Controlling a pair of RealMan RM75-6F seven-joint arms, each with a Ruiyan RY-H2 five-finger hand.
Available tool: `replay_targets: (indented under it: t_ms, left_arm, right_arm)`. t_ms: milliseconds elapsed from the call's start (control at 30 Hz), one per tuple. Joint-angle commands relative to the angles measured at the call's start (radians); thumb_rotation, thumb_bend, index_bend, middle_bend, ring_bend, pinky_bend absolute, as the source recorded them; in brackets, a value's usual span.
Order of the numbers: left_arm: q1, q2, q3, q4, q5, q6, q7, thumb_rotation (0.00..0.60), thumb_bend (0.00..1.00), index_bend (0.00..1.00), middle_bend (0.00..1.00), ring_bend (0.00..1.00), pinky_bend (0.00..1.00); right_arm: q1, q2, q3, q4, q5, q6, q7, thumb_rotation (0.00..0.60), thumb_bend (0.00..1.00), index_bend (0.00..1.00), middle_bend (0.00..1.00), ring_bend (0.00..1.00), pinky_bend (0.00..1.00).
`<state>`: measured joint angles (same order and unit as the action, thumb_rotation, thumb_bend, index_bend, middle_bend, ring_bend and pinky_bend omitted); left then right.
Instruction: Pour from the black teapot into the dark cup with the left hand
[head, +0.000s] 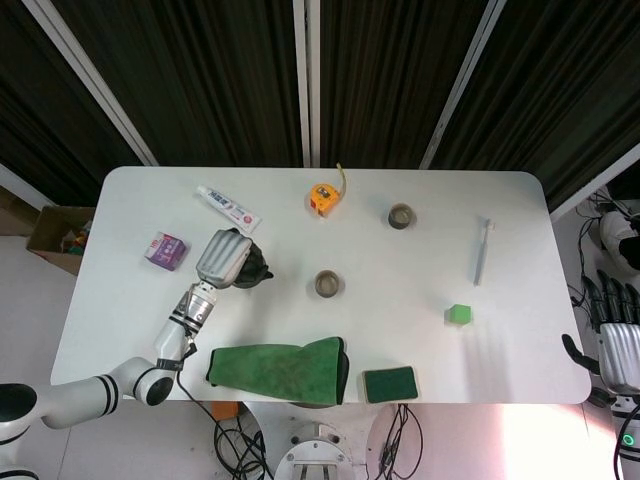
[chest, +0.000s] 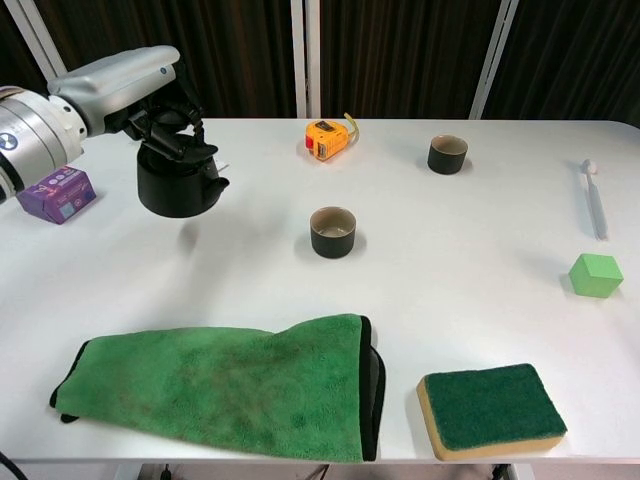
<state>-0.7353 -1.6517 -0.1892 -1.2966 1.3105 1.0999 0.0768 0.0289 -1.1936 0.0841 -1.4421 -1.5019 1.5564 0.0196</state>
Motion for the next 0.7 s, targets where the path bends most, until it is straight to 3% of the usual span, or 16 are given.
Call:
replay_targets:
  t_ms: [33, 700]
  left_arm:
    - [0.000, -0.002, -0.003, 0.001, 0.000, -0.001, -0.001, 0.600, 0.31, 1.00, 1.00, 1.00, 0.53]
    - [-0.069, -0.091, -0.050, 0.030, -0.018, -0.061, 0.024, 0.600, 0.31, 1.00, 1.00, 1.00, 0.53]
  right_arm:
    - [0.000, -0.001, 0.000, 0.004, 0.002, -0.003, 0.003, 0.600, 0.21, 0.00, 0.00, 0.00, 0.00]
    - [-0.001, 0.002, 0.002, 0.007, 0.005, -0.003, 0.007, 0.600, 0.21, 0.00, 0.00, 0.00, 0.00]
